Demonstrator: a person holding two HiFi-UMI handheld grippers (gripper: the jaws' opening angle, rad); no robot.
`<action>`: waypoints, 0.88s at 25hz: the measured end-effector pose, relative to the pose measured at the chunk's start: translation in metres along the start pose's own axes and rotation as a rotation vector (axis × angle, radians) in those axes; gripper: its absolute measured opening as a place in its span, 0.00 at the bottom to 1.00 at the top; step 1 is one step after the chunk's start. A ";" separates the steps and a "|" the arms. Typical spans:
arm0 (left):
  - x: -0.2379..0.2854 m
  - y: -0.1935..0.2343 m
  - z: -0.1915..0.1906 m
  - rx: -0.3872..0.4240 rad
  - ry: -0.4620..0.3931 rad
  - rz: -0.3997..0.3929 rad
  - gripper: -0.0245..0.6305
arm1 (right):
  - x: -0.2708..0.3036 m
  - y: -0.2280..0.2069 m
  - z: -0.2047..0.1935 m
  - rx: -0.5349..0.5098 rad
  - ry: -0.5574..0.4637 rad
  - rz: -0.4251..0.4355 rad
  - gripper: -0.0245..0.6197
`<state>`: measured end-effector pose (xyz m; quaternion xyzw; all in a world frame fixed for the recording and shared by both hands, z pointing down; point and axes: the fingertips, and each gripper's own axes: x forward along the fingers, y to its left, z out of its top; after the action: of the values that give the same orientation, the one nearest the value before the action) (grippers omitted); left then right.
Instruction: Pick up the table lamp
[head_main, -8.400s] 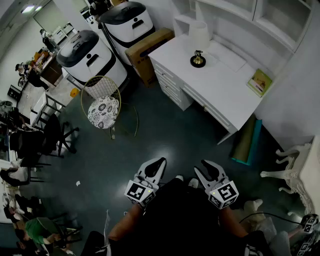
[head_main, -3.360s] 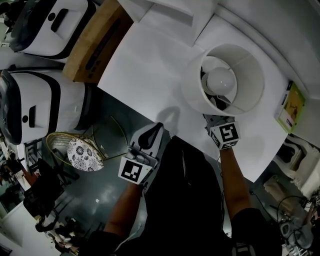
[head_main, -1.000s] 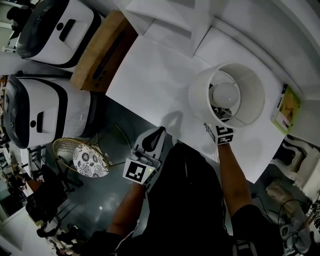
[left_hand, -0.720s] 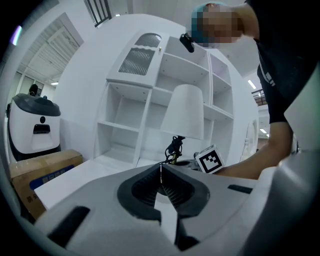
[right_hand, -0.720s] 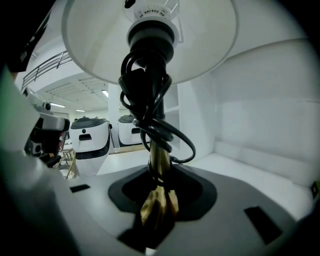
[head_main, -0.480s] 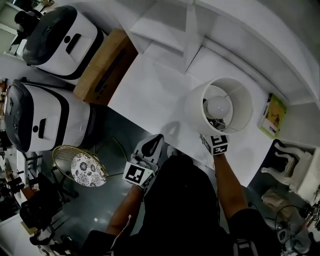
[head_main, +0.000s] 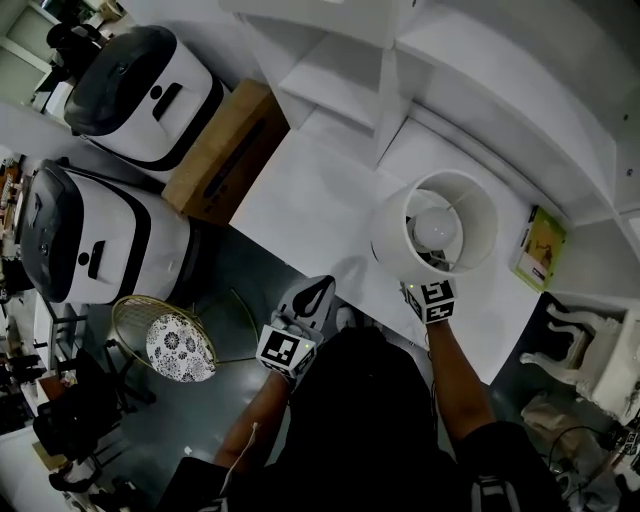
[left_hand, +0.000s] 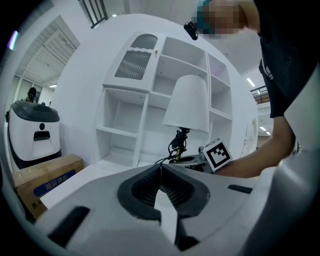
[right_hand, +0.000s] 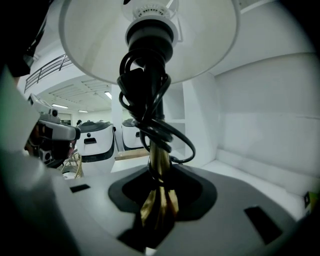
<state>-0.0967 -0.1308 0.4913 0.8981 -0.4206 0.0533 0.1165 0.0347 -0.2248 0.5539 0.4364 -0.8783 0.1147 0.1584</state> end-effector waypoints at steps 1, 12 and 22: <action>-0.001 0.001 0.003 -0.008 -0.006 0.003 0.07 | -0.001 0.002 0.003 -0.002 -0.001 0.003 0.24; -0.004 0.005 0.012 0.021 0.012 -0.001 0.07 | -0.008 0.021 0.030 0.004 -0.015 0.034 0.24; -0.009 0.019 0.023 0.021 -0.001 0.018 0.07 | -0.016 0.027 0.056 0.009 -0.032 0.041 0.24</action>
<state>-0.1170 -0.1411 0.4707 0.8956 -0.4281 0.0583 0.1062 0.0117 -0.2161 0.4942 0.4206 -0.8890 0.1147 0.1400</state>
